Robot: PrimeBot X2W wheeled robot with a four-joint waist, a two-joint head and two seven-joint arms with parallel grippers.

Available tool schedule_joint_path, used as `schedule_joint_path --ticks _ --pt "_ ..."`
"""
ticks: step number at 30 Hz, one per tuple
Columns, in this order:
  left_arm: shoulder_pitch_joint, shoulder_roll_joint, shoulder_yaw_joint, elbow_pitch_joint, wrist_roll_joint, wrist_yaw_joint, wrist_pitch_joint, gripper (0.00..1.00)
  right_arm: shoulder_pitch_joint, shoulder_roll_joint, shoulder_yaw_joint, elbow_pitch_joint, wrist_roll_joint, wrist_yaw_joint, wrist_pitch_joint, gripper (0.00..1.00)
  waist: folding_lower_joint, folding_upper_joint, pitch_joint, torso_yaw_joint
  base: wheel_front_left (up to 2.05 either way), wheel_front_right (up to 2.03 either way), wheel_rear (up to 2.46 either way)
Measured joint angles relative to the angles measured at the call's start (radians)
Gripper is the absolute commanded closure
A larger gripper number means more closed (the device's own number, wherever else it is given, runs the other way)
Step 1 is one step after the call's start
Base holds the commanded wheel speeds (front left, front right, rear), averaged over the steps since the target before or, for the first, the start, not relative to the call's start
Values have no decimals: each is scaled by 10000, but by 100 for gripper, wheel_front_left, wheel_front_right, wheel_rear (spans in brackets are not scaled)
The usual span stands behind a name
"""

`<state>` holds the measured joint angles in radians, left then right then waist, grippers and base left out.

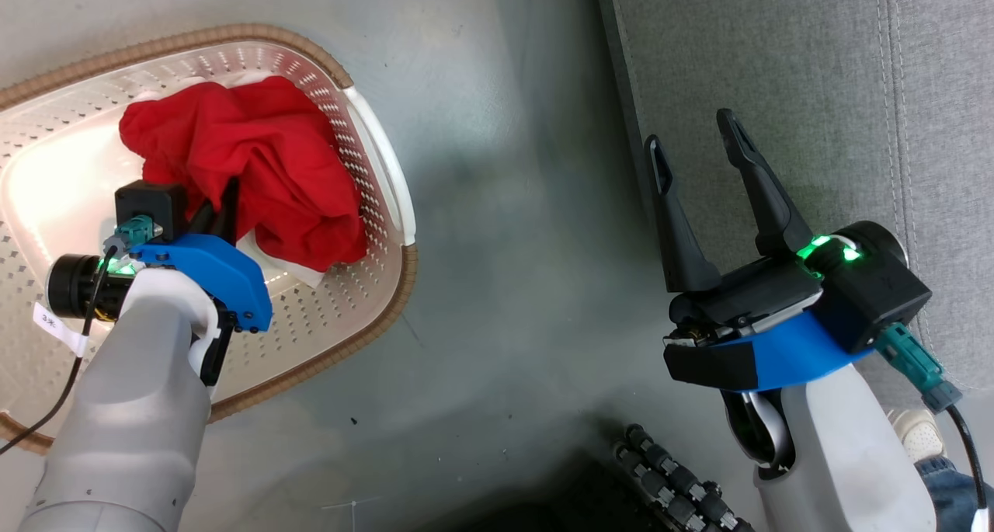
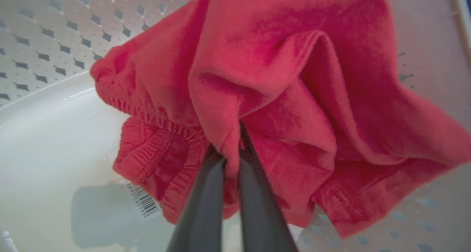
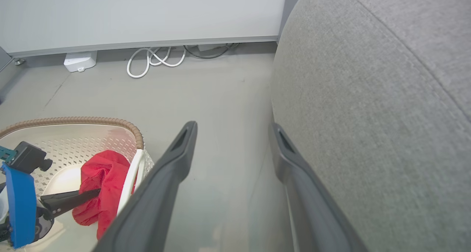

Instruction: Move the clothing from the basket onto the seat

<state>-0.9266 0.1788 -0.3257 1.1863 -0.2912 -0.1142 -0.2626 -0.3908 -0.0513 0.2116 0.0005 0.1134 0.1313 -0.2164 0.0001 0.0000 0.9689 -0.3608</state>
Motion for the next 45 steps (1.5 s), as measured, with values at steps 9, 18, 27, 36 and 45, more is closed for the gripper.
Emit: schedule_joint_path --ticks 9,18,27,36,45 --pt "334 -326 -10 29 -161 -23 0 100 -75 2 61 416 -267 0 33 0 0 0 -757 245 0 0 0" --pt "1232 -924 -458 -360 -107 -107 0 100 221 12 -207 982 -690 0 435 0 -1 0 -2493 725 0 0 0" --pt "2525 -1250 -2201 -1285 -924 -132 0 100 1349 17 -251 1444 -1003 0 1099 0 -3 0 -5022 1508 0 0 0" --pt "2988 -1292 -4874 -2671 -2876 -134 2 100 2345 -88 -357 1327 -1011 0 1728 0 -5 0 -7433 2389 0 0 0" --pt "2237 -1290 -6100 -3450 -4159 -134 2 100 2904 -115 -276 1139 -848 0 2046 0 -4 0 -9023 3292 0 0 0"
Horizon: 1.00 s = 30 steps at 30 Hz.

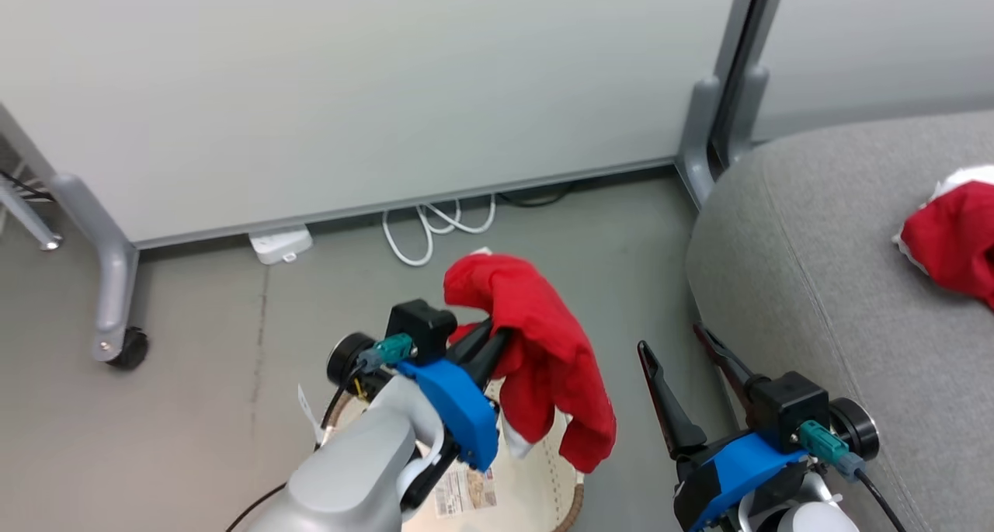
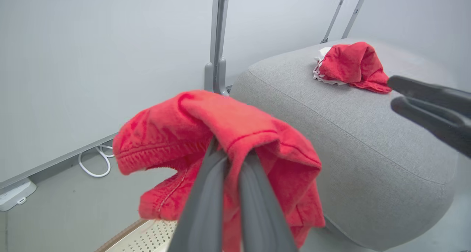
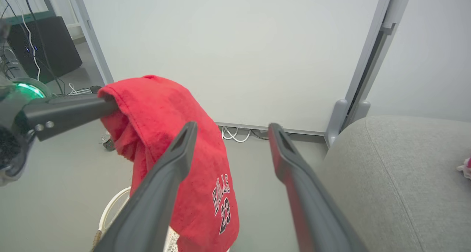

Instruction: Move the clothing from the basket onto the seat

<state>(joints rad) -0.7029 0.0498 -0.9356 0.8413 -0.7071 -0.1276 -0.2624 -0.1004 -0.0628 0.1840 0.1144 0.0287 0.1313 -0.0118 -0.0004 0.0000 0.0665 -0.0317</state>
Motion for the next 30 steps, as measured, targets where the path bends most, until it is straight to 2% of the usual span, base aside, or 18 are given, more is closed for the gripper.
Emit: schedule_joint_path --ticks 11,23,30 --pt "-1334 6 -589 -466 -1225 17 77 100 291 36 -82 -119 77 0 127 0 3 0 -790 659 0 0 0" --pt "-1775 -2 -1312 -640 -2173 458 353 100 429 92 86 -50 182 0 130 0 3 0 -961 601 0 0 0" --pt "-1808 -4 -1618 -546 -2451 500 255 100 436 100 77 -23 261 0 119 0 4 0 -960 564 0 0 0"
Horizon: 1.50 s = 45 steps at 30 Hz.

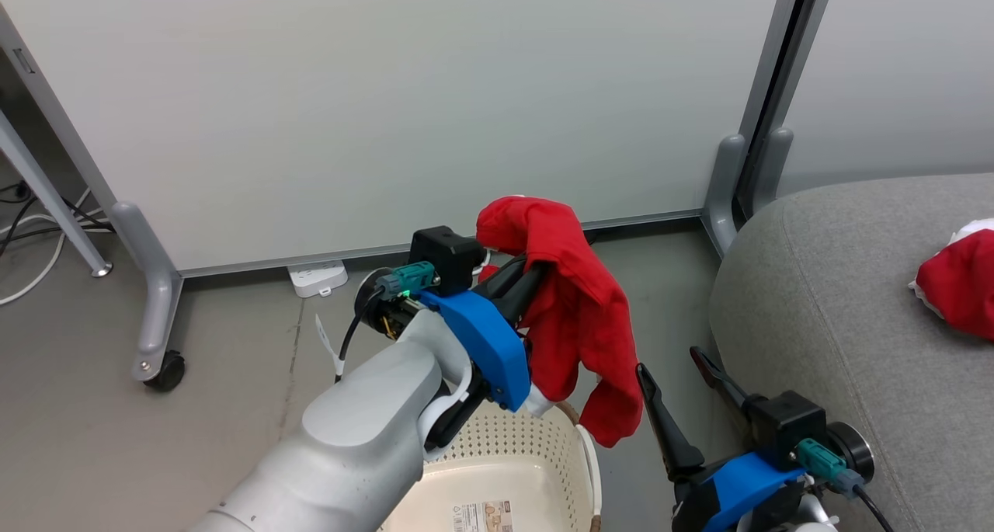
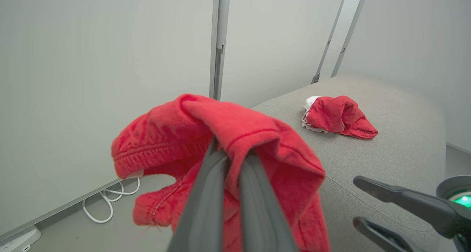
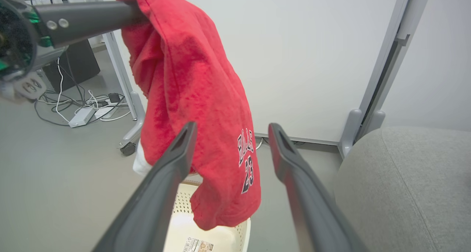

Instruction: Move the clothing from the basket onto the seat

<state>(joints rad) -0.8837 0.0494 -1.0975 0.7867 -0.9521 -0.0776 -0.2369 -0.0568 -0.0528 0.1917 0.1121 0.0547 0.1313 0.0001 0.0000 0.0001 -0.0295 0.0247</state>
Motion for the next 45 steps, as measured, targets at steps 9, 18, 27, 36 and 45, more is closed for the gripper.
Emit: schedule_joint_path --ticks 9,18,27,36,45 --pt "-79 0 -362 -25 -332 58 -113 100 -606 19 700 514 188 0 88 0 0 0 180 -11 0 0 0" --pt "-201 -2 -759 -142 -600 90 -157 100 -2379 25 997 2706 439 0 173 0 1 0 297 29 0 0 0" --pt "-278 2 -1110 -236 -876 125 -201 100 -3658 23 1453 4828 903 0 -35 68 0 0 247 146 0 0 0" --pt "-278 2 -1267 -232 -1104 132 -215 100 -4182 27 1864 5745 1258 0 -529 100 0 0 140 152 0 0 0" --pt "-284 2 -1298 -157 -1281 82 -244 100 -4365 27 2065 6172 1465 0 -727 100 -1 0 98 27 0 0 0"
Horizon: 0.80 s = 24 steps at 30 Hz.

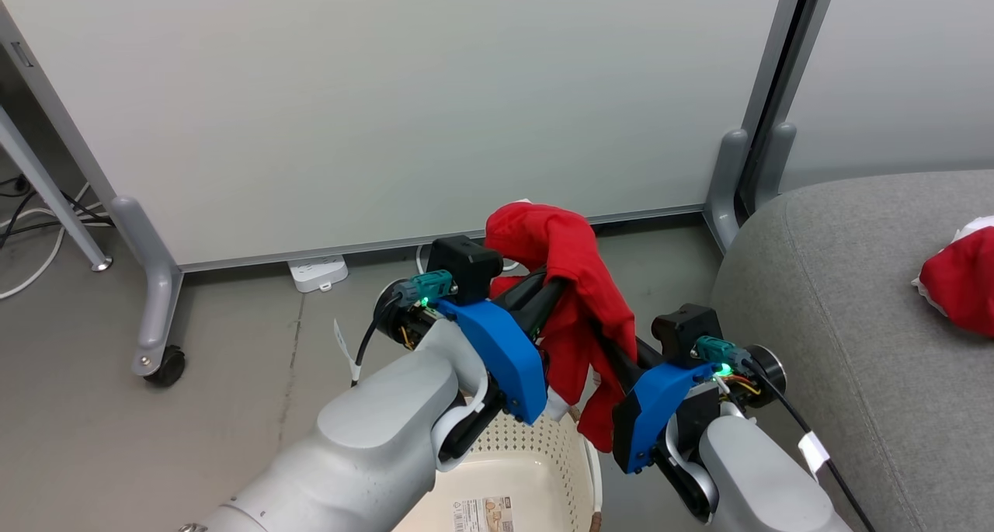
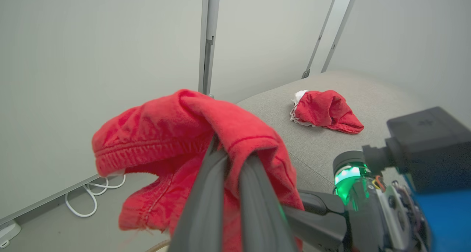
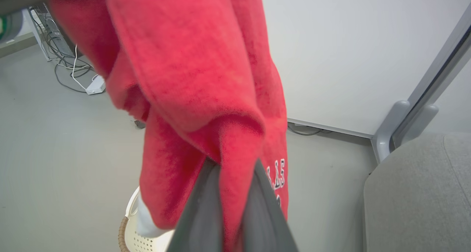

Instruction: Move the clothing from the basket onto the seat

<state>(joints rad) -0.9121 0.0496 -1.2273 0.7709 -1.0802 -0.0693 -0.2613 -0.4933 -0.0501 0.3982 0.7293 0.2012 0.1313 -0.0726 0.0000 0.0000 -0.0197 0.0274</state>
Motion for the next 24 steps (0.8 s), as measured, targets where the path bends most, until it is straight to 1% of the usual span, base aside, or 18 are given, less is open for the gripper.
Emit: schedule_joint_path --ticks 14,15,16,17,18,19,22,24 --pt "-52 0 56 2 19 -23 -2 100 -215 -2 201 318 125 0 -339 100 0 0 -4 -32 0 0 0" --pt "-52 0 71 4 19 -15 -2 99 -220 -2 213 332 128 0 -349 100 0 0 -1 -36 0 0 0" --pt "-52 0 104 2 29 10 0 63 -235 0 230 351 146 0 -349 100 0 0 1 -43 0 0 0" --pt "-52 0 163 -10 121 48 -2 2 -265 0 244 362 174 0 -360 100 0 0 7 -51 0 0 0" --pt "-52 2 238 -36 213 58 0 0 -305 0 255 376 188 0 -385 100 0 0 14 -62 0 0 0" --pt "-51 0 384 -115 349 88 -2 0 -338 0 253 389 194 0 -418 100 0 0 21 -69 0 0 0" --pt "151 -6 1162 -449 878 238 -12 0 -360 0 199 447 192 0 -445 100 0 0 40 -83 0 0 0" --pt "603 -4 1638 -667 1325 240 -13 0 -369 -2 134 464 192 0 -516 100 0 0 57 -88 0 0 0"
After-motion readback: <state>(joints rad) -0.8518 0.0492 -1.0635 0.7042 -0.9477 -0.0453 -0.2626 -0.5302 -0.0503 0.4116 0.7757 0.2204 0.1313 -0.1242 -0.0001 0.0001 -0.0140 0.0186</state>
